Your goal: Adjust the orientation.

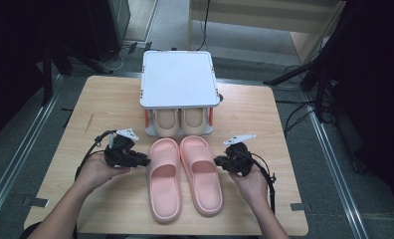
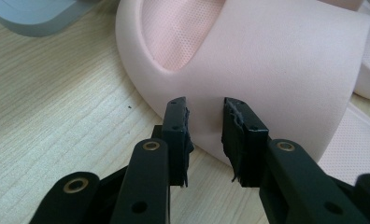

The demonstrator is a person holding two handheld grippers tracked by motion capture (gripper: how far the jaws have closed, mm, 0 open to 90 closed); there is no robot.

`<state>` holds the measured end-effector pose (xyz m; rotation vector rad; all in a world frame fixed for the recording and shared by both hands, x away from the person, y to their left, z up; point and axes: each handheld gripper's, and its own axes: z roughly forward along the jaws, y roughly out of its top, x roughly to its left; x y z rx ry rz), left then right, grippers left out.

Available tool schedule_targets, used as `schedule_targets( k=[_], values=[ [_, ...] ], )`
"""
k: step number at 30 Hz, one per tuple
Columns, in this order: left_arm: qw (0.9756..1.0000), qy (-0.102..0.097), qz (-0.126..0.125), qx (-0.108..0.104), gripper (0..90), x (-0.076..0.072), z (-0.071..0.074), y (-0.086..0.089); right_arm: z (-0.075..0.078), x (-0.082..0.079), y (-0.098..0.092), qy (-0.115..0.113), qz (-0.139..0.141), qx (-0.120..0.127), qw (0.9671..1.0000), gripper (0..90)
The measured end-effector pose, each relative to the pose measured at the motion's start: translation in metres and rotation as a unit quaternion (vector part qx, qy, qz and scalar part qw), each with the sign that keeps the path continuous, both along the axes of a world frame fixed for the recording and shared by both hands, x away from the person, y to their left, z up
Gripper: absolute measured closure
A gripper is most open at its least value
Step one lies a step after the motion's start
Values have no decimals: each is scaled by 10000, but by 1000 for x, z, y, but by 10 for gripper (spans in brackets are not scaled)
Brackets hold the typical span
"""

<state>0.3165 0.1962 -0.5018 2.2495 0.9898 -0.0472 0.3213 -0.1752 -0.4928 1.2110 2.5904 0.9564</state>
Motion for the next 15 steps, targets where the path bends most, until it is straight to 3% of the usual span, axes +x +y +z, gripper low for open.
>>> schedule_targets(
  k=[6, 12, 13, 15],
  values=[
    [10000, 46, -35, -35, 740, 0, 0, -1, -2, 0, -2, 148, -98, 186, 9997, 851],
    [9996, 154, -76, -226, 743, -2, -1, -5, -2, -3, -1, 160, -123, 309, 9993, 872],
    [9990, 287, -87, -338, 742, -3, -3, -6, -3, -4, -1, 168, -114, 328, 9993, 876],
    [9992, 245, -91, -307, 743, -3, -2, -6, -4, -5, -1, 168, -144, 365, 9991, 888]
  ],
)
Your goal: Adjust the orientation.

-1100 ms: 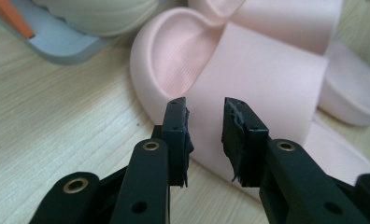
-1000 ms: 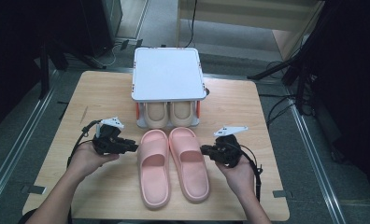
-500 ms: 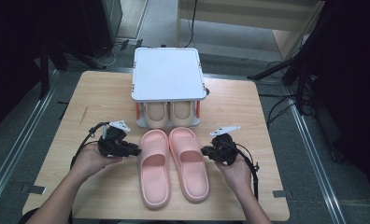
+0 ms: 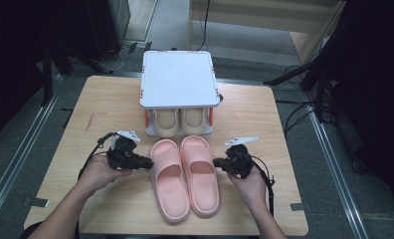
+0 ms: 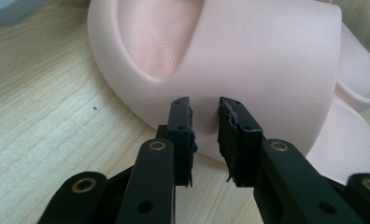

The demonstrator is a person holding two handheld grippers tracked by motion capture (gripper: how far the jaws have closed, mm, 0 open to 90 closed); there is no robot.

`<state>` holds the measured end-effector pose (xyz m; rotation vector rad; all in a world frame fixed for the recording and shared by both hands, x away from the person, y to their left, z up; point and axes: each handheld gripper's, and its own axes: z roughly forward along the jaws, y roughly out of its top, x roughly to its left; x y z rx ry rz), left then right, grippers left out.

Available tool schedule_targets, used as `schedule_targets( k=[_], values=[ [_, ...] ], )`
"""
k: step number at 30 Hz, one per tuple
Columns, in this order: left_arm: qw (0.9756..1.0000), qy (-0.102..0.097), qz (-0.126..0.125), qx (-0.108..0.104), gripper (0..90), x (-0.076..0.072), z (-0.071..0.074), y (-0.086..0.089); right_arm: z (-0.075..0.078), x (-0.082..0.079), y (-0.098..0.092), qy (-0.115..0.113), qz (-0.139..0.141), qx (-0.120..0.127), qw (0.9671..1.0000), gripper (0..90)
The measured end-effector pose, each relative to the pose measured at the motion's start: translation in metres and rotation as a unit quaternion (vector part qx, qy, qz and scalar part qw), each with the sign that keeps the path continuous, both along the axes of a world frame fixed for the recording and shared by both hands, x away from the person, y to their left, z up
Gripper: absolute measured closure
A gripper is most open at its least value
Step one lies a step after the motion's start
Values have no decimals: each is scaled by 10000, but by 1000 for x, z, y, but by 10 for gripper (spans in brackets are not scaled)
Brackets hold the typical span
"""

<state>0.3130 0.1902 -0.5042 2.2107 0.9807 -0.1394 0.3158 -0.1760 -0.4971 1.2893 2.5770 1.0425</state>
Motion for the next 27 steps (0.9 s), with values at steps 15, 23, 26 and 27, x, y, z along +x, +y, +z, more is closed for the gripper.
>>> schedule_targets(
  k=[15, 23, 26, 27],
  values=[
    [9993, -305, 151, -135, 640, 1, 14, 9, 23, -9, -9, -377, -131, 378, 9985, 808],
    [9986, -310, 212, -360, 559, 1, 26, 10, 31, -32, -12, -468, -265, 763, 9956, 733],
    [9983, -329, 272, -400, 540, 4, 31, 10, 34, -43, -7, -624, -184, 711, 9953, 677],
    [9981, -328, 289, -426, 520, 5, 33, 10, 34, -49, -2, -678, -148, 737, 9949, 649]
  ],
)
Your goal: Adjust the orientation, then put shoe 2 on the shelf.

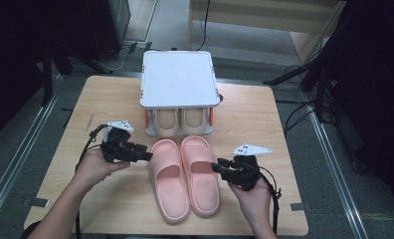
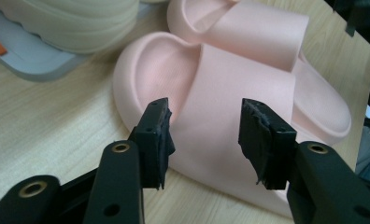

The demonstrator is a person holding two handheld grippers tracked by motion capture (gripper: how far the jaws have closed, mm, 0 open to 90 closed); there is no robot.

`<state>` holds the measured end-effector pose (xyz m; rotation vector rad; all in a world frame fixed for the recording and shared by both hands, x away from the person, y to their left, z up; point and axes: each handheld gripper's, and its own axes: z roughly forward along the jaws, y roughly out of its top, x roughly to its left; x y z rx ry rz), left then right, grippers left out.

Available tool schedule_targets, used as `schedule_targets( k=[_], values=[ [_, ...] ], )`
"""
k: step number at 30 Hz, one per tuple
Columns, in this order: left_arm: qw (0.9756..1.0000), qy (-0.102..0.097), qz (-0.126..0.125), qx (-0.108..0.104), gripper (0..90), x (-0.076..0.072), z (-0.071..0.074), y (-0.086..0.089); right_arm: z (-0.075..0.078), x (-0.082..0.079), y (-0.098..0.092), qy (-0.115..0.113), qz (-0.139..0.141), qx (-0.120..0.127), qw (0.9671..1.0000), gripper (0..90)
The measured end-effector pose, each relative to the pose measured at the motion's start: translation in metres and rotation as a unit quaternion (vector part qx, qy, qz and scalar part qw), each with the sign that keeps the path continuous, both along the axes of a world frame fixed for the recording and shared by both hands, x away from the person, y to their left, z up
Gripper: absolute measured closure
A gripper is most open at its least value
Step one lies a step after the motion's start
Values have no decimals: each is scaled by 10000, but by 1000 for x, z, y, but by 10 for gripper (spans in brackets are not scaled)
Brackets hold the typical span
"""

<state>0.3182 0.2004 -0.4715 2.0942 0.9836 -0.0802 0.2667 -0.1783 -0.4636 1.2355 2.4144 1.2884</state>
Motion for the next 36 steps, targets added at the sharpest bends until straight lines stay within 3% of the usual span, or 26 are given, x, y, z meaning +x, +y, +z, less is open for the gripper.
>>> schedule_targets(
  k=[6, 10, 18, 19, 25, 31, 36],
  values=[
    [9999, 23, 88, 47, 476, 5, 1, 0, -9, -13, 15, 73, 86, 100, 9999, 606],
    [9999, -62, 87, 42, 472, 8, 4, 1, -19, -20, 23, 111, 47, 232, 9997, 581],
    [9998, -131, 163, 25, 472, 11, 7, 6, -30, -28, 44, 8, 114, 77, 9999, 525],
    [9997, -126, 190, -13, 472, 11, 7, 7, -34, -30, 50, -25, 119, 43, 9999, 486],
    [9998, -145, 166, -14, 473, 10, 7, 7, -47, -28, 61, 120, 24, 225, 9997, 444],
    [9997, -161, 172, 11, 474, 10, 7, 10, -52, -22, 73, -51, -169, 177, 9997, 404],
    [9998, -154, 138, 38, 474, 10, 7, 9, -57, -18, 80, 10, -196, 158, 9997, 404]
  ],
)
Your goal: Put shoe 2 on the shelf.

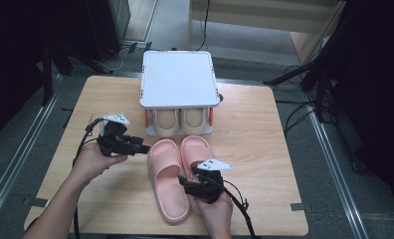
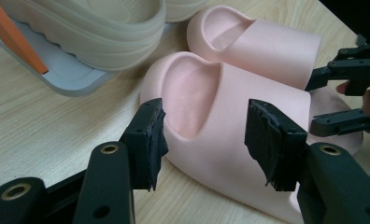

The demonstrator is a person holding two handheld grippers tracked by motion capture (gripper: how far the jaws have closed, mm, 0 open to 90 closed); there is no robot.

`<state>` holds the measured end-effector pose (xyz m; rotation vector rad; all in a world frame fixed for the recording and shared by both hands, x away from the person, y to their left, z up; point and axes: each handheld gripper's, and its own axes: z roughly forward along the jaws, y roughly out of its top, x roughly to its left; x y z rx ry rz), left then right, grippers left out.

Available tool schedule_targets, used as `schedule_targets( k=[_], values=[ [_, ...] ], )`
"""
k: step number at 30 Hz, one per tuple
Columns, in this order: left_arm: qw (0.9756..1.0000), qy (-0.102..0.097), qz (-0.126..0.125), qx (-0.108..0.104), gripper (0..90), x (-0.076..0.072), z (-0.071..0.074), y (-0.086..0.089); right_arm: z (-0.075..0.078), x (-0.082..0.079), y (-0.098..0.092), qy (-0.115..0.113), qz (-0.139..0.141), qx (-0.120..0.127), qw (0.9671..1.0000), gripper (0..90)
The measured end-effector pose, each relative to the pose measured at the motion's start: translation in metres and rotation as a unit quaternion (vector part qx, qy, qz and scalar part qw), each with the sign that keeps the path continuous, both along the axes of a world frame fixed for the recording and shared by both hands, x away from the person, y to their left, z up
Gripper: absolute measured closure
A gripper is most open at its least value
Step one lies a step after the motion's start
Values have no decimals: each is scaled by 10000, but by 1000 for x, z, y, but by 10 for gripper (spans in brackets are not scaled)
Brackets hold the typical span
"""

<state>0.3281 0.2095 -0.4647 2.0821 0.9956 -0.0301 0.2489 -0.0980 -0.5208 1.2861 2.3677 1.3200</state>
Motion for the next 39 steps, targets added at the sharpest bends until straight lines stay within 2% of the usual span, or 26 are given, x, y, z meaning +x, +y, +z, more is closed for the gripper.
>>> schedule_targets(
  k=[2, 7, 12, 15, 16, 17, 21, 26, 30, 32, 33, 34, 35, 36, 37, 38, 39],
  values=[
    [10000, 1, -1, -20, 474, 0, 0, 0, -2, 1, 7, -62, -95, -139, 9998, 405],
    [10000, 29, -16, -20, 475, 1, -1, 1, 0, 8, 18, -117, -282, -215, 9993, 396],
    [10000, 13, 4, -37, 475, 2, -1, 2, 0, 17, 27, -9, -397, -382, 9985, 388],
    [10000, 26, 8, -39, 476, 2, -1, 3, 2, 23, 32, 9, -513, -474, 9976, 466],
    [10000, 26, 8, -39, 475, 2, -1, 3, 2, 23, 32, 9, -513, -474, 9976, 466],
    [10000, 25, 16, -42, 475, 2, -1, 3, 3, 25, 32, 31, -536, -503, 9973, 531],
    [10000, 20, 61, -41, 476, 2, -1, 4, 4, 27, 26, 5, -572, -563, 9968, 688],
    [10000, 15, 61, -32, 477, 2, -2, 4, 6, 29, 19, 133, -550, -427, 9975, 714],
    [9999, -20, 90, -50, 477, 2, -1, 6, 11, 28, 15, 191, -393, -428, 9981, 745],
    [9999, -24, 103, -77, 477, 2, 0, 8, 16, 27, 10, 215, -221, -361, 9989, 750],
    [9998, -56, 152, -88, 477, 2, 0, 11, 21, 24, 6, 205, 51, -319, 9993, 752],
    [9998, -58, 179, -106, 477, 2, 1, 12, 25, 22, 4, 157, 200, -353, 9991, 753],
    [9997, -55, 210, -125, 476, 2, 1, 14, 28, 19, 3, 127, 315, -395, 9986, 755],
    [9997, -55, 210, -125, 476, 2, 1, 14, 28, 19, 3, 127, 315, -395, 9986, 755],
    [9995, -83, 271, -142, 476, 2, 1, 19, 34, 15, 2, -1, 653, -502, 9966, 756],
    [9995, -83, 271, -142, 476, 2, 1, 19, 34, 15, 2, -1, 653, -502, 9966, 756],
    [9993, -106, 335, -156, 476, 2, 2, 23, 39, 13, 0, -60, 1032, -526, 9933, 755]
  ],
)
